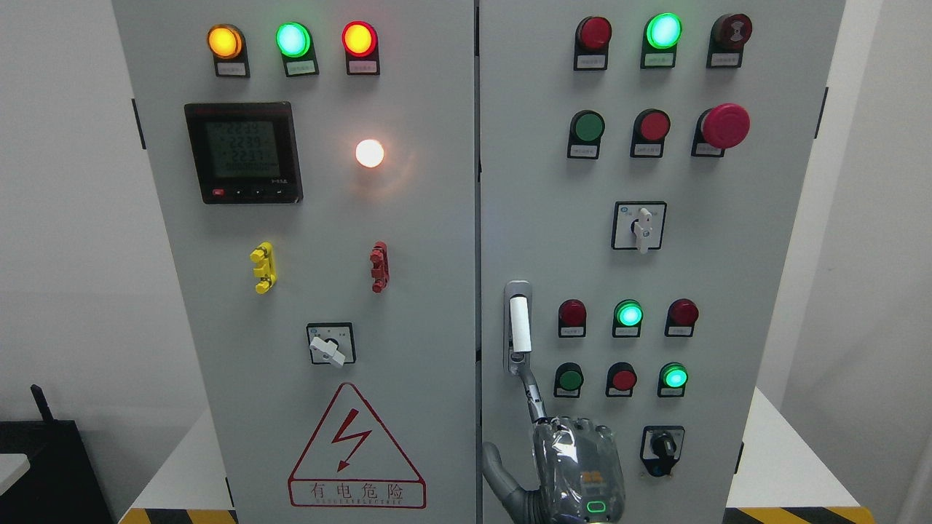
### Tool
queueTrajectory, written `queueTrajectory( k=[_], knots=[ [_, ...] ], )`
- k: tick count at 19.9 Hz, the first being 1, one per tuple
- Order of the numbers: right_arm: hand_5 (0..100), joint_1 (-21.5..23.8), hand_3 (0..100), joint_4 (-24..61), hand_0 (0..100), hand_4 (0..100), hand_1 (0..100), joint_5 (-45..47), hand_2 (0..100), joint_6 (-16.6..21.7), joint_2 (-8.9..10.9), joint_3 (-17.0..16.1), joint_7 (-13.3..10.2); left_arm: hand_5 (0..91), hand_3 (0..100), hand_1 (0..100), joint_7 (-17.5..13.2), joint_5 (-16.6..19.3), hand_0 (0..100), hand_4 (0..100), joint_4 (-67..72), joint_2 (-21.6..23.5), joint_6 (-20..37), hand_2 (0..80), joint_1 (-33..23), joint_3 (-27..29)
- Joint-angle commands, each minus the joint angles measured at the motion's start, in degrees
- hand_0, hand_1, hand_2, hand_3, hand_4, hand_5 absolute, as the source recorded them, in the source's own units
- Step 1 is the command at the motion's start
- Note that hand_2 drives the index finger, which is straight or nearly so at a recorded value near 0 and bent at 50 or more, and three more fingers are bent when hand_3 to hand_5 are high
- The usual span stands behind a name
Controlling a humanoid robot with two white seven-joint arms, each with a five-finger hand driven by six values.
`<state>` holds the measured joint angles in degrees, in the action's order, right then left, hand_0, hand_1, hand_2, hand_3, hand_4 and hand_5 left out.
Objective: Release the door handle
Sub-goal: 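Close the right hand's fingers around the lower end of the handle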
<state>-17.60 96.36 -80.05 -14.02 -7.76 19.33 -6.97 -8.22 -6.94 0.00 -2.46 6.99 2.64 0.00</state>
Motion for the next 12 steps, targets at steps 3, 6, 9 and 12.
queueTrajectory(
  k=[3, 6, 9, 12],
  knots=[
    [100, -0.42, 100, 0.94, 37, 100, 18, 0.16, 0, 0.23, 0.02, -0.09, -0.24, 0.0, 0, 39, 0.05, 0.0, 12, 0, 0.97, 0.0, -0.05, 0.0, 0.0, 0.62],
    [100, 0.8, 100, 1.38, 37, 100, 17, 0.16, 0, 0.23, 0.02, -0.09, -0.33, 0.0, 0, 39, 0.05, 0.0, 12, 0, 0.97, 0.0, -0.05, 0.0, 0.0, 0.62],
    [100, 2.39, 100, 2.34, 37, 100, 17, 0.25, 0, 0.4, 0.02, 0.0, -0.42, 0.0, 0, 39, 0.05, 0.0, 12, 0, 0.97, 0.0, -0.04, 0.0, 0.0, 0.62],
    [100, 2.39, 100, 2.78, 37, 100, 17, 0.25, 0, 0.49, 0.02, 0.0, -0.42, 0.0, 0, 39, 0.05, 0.0, 12, 0, 0.97, 0.0, -0.05, 0.0, 0.0, 0.62]
  ],
)
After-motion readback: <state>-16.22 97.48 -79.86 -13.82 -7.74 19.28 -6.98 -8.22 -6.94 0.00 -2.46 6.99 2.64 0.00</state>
